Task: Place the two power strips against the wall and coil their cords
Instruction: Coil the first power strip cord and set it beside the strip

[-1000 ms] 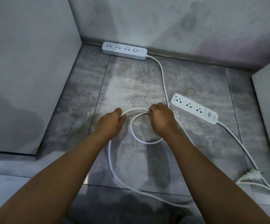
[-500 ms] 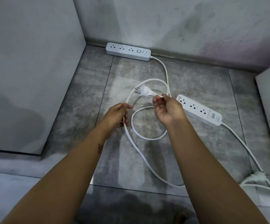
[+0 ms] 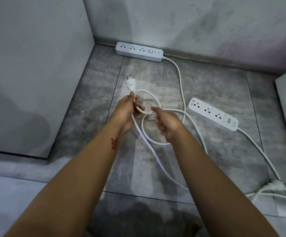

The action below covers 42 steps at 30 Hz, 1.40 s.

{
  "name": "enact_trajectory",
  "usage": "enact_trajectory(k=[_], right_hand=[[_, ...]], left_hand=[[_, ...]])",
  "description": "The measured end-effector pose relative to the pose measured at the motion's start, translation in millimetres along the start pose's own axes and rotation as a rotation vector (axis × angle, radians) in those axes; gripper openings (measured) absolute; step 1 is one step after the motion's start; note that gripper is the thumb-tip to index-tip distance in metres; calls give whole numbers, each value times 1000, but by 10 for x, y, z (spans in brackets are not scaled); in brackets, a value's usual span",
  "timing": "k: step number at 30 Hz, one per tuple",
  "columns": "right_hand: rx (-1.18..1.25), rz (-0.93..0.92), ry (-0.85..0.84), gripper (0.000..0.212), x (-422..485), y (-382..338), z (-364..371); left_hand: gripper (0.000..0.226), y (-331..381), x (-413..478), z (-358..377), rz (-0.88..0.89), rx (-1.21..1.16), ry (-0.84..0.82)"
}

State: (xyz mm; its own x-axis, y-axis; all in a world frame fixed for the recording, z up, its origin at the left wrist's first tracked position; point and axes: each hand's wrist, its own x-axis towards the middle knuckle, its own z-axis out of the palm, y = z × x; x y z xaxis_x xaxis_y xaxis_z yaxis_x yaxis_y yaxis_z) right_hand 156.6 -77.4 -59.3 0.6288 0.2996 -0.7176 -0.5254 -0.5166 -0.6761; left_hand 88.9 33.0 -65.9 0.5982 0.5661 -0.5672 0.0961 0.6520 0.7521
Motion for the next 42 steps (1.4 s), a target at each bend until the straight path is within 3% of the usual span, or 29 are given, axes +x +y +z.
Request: enact_trajectory(k=[3, 5, 8, 11, 16, 21, 25, 29, 32, 36, 39, 42], right_hand=[[-14, -142, 111, 50, 10, -142, -157], [-77, -224, 61, 59, -32, -225, -221], [-204, -312, -122, 53, -130, -334, -262], [-215, -381, -216, 44, -201, -332, -276], [80, -380, -101, 28, -124, -234, -190], [664, -279, 143, 31, -29, -192, -157], [751, -189, 76, 28, 28, -131, -129], [564, -106, 7, 39, 75, -56, -147], [197, -263, 130, 35, 109, 50, -206], [-217, -474, -13, 25, -7, -31, -259], [-276, -508, -160, 30, -87, -103, -274], [-241, -530, -128, 30, -78, -93, -279]], left_hand=[[35, 123, -2, -110, -1, 122, -101], [46, 176, -49, -126, -31, 319, -186], [62, 207, -127, -39, -60, 523, -301], [67, 222, -170, 44, -81, 569, -340], [63, 250, -156, 91, -100, 463, -340], [44, 220, -184, -4, -220, 330, -334], [30, 164, -190, 20, -206, 169, -273], [32, 261, -124, -12, -60, 309, -164], [32, 347, -93, -93, -18, 465, -232], [31, 381, -96, -127, -82, 585, -360], [30, 394, -121, -113, -115, 560, -417], [32, 394, -145, -89, -137, 473, -427]])
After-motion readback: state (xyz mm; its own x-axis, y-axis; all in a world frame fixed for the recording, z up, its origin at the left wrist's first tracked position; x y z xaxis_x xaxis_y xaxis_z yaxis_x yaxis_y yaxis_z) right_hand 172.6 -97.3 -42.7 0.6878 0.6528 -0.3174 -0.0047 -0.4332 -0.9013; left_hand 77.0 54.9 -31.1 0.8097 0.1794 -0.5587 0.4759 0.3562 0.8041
